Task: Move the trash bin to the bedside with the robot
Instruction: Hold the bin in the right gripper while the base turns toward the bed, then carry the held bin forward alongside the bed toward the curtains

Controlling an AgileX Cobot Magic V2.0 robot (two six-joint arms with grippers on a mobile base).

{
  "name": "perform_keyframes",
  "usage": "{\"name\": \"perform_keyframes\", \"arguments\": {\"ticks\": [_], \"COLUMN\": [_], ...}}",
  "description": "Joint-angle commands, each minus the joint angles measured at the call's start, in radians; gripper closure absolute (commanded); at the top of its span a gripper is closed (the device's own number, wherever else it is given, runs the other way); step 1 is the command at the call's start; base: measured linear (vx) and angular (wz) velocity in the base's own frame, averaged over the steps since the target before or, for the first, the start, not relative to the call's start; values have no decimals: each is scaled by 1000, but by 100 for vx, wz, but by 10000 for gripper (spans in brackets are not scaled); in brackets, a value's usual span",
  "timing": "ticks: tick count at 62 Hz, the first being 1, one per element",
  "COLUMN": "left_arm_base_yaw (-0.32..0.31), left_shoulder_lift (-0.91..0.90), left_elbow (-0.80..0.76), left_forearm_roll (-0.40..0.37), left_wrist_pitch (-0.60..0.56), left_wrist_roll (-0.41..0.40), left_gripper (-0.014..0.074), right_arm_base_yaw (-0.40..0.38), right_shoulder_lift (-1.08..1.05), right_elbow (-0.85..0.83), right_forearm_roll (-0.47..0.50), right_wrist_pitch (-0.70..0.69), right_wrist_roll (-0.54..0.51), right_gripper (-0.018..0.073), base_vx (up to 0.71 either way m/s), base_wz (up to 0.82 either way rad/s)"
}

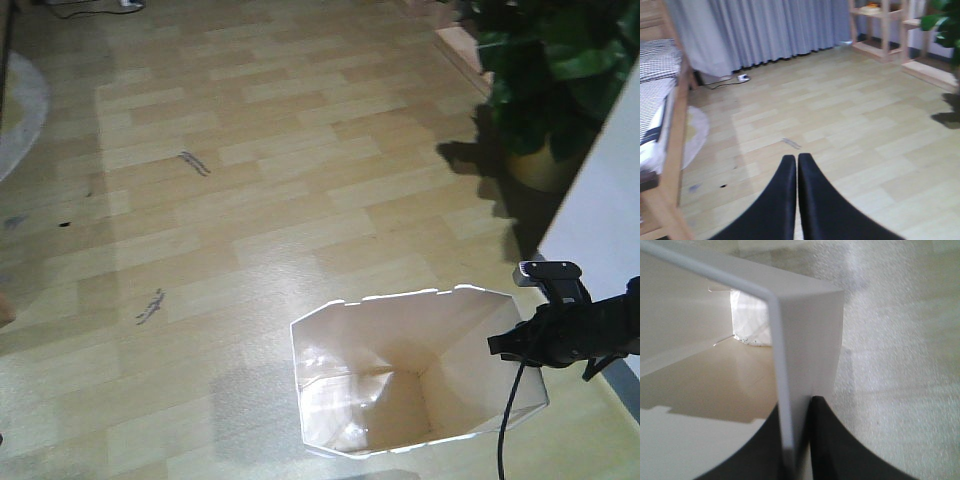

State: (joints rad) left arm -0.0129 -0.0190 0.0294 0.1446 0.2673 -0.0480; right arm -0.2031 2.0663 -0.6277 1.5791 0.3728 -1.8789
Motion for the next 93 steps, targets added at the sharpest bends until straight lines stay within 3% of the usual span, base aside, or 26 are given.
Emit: {"name": "perform_keyframes", "arguments": {"ticks": [1, 52, 93], "left_arm_base_yaw": [-6, -6, -6], "left_shoulder_lift": [-9, -9, -9], "left_elbow": [28, 28, 28], "left_forearm_roll": [-4, -4, -4], "left_wrist_pitch": [-74, -74, -74], "left_wrist_roll": [-8, -8, -8], "left_gripper": [602, 602, 602], "right_arm_base_yaw": [-2, -2, -2], "right_shoulder_lift": [-62, -62, -62], "right_elbow": [-12, -12, -12], "right_forearm_roll": [38, 38, 38], "right_wrist_pitch": [187, 188, 188], "right_wrist_roll": [6, 6, 6], "right_gripper": [570, 570, 570], "base_vx": [19, 22, 30], "base_wz": [46, 43, -4]}}
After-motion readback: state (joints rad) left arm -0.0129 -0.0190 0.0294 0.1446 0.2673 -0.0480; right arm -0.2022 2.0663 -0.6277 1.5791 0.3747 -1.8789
